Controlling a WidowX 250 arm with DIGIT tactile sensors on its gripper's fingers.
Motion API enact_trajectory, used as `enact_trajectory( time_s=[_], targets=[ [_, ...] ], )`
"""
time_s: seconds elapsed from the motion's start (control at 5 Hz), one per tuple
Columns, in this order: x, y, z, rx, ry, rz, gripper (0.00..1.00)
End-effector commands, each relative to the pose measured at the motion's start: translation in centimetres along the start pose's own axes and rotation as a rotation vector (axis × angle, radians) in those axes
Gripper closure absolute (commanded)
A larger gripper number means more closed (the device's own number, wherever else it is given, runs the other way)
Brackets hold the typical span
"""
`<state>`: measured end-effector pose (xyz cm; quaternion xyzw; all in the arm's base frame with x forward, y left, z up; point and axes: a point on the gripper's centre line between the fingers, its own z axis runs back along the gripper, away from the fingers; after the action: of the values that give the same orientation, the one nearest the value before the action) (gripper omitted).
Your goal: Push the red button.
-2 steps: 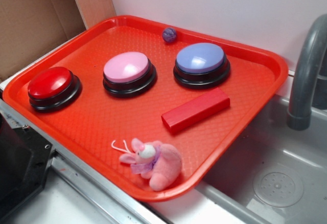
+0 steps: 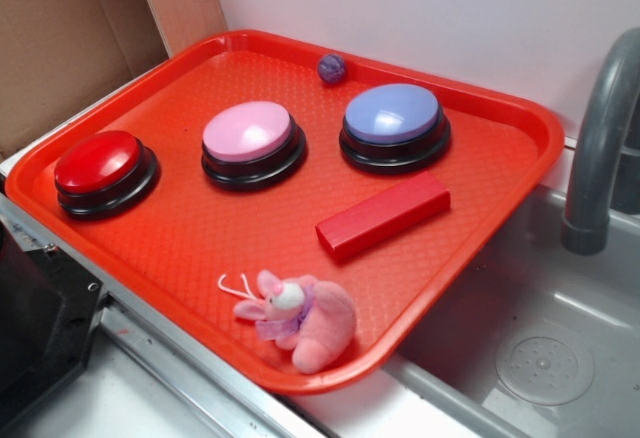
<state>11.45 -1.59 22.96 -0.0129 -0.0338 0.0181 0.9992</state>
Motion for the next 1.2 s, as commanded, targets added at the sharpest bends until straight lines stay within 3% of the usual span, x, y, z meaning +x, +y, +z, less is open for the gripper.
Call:
enact_trajectory(
  time_s=[0.0,0.2,0.4,0.6,1.0],
  targets=[
    [1.9,6.6,-6.3,0.134,0.119,0.121,0.0],
    [2.9,8.2,-9.6,0.157,0.121,0.043,0.0],
    [5.0,8.3,-12.8,0.22,0.074,-0.199,0.0],
    [5.7,8.1,-15.2,0.184,0.036,-0.227,0.0],
    [5.9,9.1,-18.0,0.189,0.031,-0.222,0.0]
  ],
)
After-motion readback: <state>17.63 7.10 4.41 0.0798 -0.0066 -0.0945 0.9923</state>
